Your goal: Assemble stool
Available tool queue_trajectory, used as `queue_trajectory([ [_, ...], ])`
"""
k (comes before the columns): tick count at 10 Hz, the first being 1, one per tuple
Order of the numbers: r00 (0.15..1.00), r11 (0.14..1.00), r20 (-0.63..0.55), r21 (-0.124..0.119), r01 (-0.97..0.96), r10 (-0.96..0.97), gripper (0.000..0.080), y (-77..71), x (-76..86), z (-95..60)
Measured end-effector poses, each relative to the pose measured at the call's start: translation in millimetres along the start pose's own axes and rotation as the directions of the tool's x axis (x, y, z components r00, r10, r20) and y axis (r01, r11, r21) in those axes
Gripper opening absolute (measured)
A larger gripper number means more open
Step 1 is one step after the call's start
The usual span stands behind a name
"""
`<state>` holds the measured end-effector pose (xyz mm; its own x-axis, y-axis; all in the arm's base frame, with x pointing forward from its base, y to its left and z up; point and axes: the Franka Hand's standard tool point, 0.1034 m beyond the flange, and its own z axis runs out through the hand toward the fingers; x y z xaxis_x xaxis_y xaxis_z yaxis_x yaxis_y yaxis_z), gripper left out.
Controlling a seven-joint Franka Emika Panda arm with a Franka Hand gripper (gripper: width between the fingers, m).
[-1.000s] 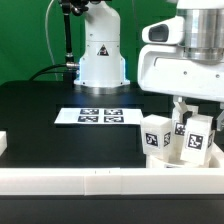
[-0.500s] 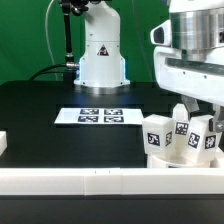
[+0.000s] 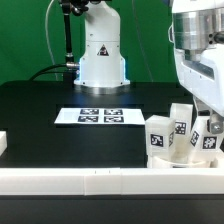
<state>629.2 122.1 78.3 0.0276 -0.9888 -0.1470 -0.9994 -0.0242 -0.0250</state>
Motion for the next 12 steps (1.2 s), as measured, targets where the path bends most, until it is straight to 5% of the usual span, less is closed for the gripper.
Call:
queue_trajectory([
  [2, 0.998, 0.998, 0.007, -0.013, 0.056, -0.055, 0.0625, -0.5, -2.2, -8.9],
  [3, 0.996, 0.996, 0.011, -0.002, 0.091, -0.091, 0.0625, -3.2, -4.1, -19.0],
  [7, 0.952, 0.952, 0.009, -0.001, 0.305, -0.305, 0.0648, -2.7, -3.2, -16.1],
  [9, 0.847, 0.847, 0.007, -0.015, 0.532, -0.532, 0.0648, -3.0, -3.7, -18.3],
  [12, 0.668, 0.668, 0.008, -0.006, 0.744, -0.744, 0.0648, -6.2, -2.9, -20.9],
])
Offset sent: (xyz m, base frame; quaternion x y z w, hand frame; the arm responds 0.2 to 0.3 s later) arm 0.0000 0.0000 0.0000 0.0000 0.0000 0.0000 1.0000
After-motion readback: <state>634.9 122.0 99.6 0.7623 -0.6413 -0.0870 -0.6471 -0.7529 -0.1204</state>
